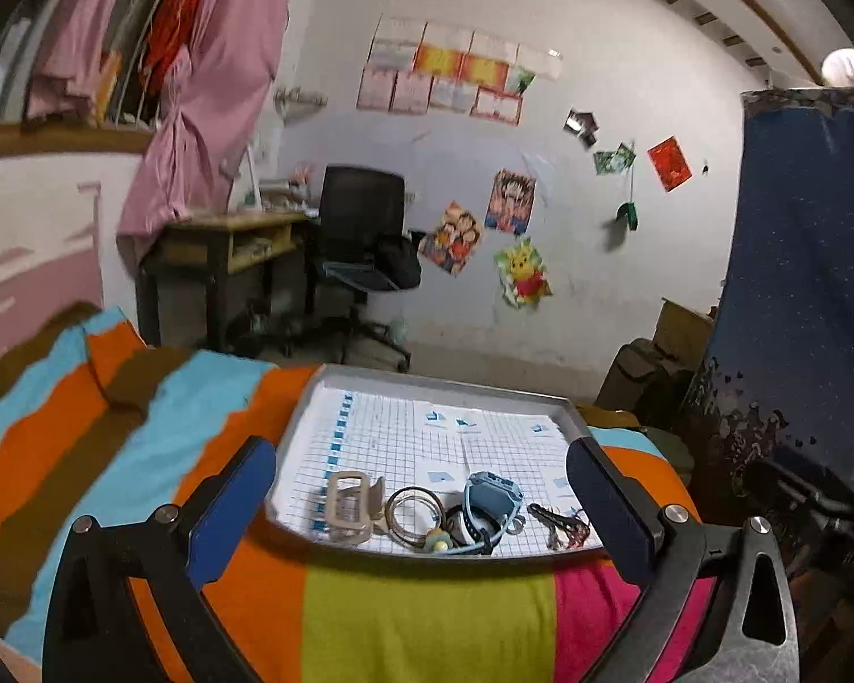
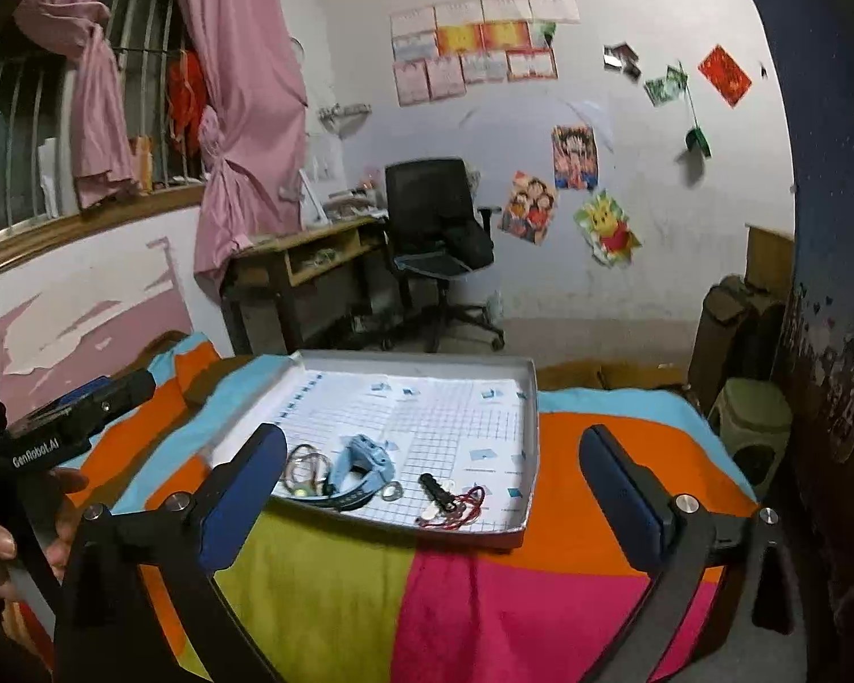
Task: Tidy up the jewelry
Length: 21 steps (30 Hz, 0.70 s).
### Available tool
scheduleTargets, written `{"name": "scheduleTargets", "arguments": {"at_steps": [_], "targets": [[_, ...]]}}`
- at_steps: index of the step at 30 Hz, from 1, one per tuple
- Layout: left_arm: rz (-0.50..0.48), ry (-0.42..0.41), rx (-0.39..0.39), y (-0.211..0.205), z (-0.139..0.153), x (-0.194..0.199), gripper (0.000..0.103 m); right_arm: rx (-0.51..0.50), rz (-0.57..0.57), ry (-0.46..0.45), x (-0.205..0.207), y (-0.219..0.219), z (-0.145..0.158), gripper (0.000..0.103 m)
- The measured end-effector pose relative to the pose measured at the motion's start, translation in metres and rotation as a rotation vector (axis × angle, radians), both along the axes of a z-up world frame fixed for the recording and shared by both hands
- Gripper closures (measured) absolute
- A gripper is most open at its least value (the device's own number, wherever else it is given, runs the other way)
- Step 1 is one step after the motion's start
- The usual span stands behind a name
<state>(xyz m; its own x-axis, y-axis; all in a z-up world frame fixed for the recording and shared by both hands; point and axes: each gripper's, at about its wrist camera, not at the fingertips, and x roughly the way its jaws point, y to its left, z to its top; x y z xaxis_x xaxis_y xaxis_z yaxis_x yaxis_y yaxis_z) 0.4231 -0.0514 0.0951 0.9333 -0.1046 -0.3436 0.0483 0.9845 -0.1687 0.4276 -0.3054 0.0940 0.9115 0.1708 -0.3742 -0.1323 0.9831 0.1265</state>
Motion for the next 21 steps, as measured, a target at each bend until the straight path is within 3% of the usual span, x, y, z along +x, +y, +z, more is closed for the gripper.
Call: {"name": "scheduleTargets", "arguments": {"at_steps": [8, 15, 21], "targets": [[0.001, -0.104, 0.015, 0.008, 0.022, -0.081, 0.000, -0.040, 0.002, -0.105, -0.078, 0.011, 0.028, 0.002], [0.015, -0.202, 0.037, 0.020, 0.044, -0.145, 0.000, -0.013, 0.007, -0.183, -0.150, 0.017, 0.050, 0.002], [0.016, -0.223, 0.016, 0.029, 0.048, -0.191, 0.000, 0.017, 0.005, -0.208, -0.199, 0.017, 0.057, 0.002]]}}
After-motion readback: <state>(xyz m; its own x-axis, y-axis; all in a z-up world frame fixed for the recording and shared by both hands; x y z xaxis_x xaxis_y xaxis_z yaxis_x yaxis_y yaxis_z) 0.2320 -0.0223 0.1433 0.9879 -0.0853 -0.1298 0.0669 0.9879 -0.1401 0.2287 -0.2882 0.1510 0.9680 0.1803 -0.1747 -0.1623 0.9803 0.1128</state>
